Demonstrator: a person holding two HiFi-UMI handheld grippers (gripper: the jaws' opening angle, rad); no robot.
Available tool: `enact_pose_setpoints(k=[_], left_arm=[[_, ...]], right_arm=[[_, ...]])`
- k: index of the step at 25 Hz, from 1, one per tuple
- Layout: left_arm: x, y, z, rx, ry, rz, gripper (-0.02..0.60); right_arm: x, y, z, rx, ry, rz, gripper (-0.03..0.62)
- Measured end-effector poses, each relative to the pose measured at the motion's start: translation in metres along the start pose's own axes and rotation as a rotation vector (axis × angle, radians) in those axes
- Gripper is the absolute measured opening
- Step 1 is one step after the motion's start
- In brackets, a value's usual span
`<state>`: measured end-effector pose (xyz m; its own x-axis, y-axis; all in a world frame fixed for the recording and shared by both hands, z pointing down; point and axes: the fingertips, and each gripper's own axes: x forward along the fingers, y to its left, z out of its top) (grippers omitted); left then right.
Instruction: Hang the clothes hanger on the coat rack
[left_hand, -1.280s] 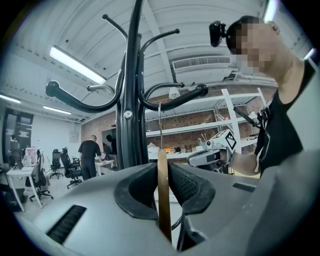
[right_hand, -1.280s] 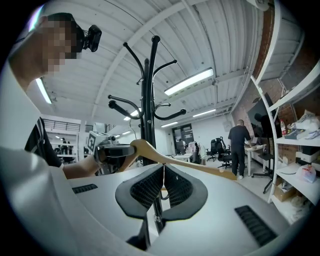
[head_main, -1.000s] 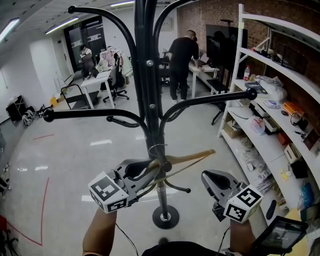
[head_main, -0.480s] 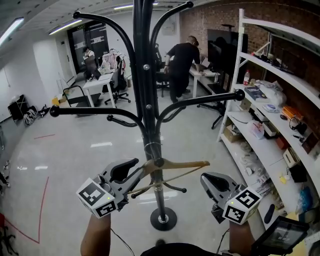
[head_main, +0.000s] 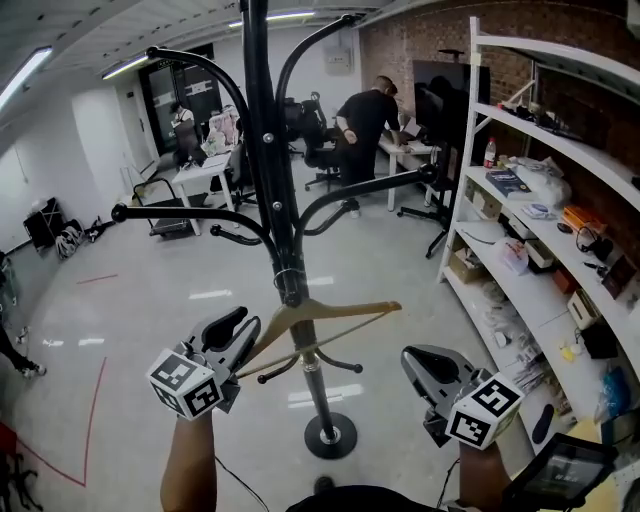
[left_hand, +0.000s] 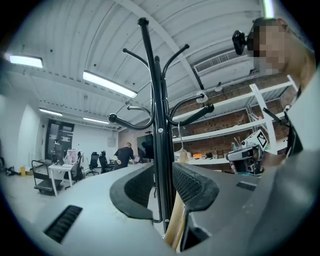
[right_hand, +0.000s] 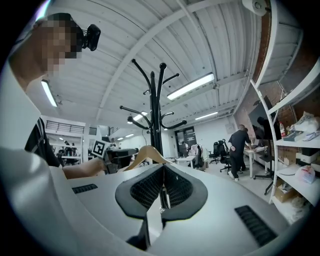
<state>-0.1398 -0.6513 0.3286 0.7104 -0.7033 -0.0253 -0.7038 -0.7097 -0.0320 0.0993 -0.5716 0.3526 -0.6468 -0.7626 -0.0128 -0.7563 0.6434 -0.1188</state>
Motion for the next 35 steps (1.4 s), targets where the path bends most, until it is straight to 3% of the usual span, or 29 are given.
enact_pose_setpoints(k=[6, 9, 13, 18, 24, 28, 32, 35], left_arm=[[-0.047, -0.025, 0.008, -0.04, -0.078, 0.101, 0.114], [-0.069, -0.059, 0.002, -0.083, -0.106, 0.112, 0.099], [-0.096, -0.105, -0.011, -0.165, -0.128, 0.112, 0.008], [-0.118, -0.139, -0.023, -0.224, -0.119, 0.105, 0.002], [-0.147, -0.173, -0.018, -0.309, -0.178, 0.07, 0.0], [-0.171, -0.191, -0.021, -0.319, -0.172, 0.036, 0.0], [-0.194, -0.229, -0.025, -0.315, -0.185, -0.073, 0.0], [-0.225, -0.248, -0.035, -0.303, -0.16, -0.076, 0.0]], right_arm=[[-0.026, 0.006, -0.003, 0.009, -0.009, 0.016, 0.008], [-0.041, 0.004, -0.009, 0.036, -0.017, 0.02, 0.008], [-0.059, 0.007, -0.029, 0.074, 0.004, 0.046, 0.008], [-0.07, 0.023, -0.043, 0.107, 0.049, 0.096, 0.008], [-0.079, 0.048, -0.038, 0.095, 0.037, 0.144, 0.008], [-0.084, 0.079, -0.034, 0.083, 0.025, 0.158, 0.008], [-0.096, 0.113, -0.041, 0.078, 0.028, 0.155, 0.008], [-0.11, 0.15, -0.044, 0.068, 0.048, 0.147, 0.008]])
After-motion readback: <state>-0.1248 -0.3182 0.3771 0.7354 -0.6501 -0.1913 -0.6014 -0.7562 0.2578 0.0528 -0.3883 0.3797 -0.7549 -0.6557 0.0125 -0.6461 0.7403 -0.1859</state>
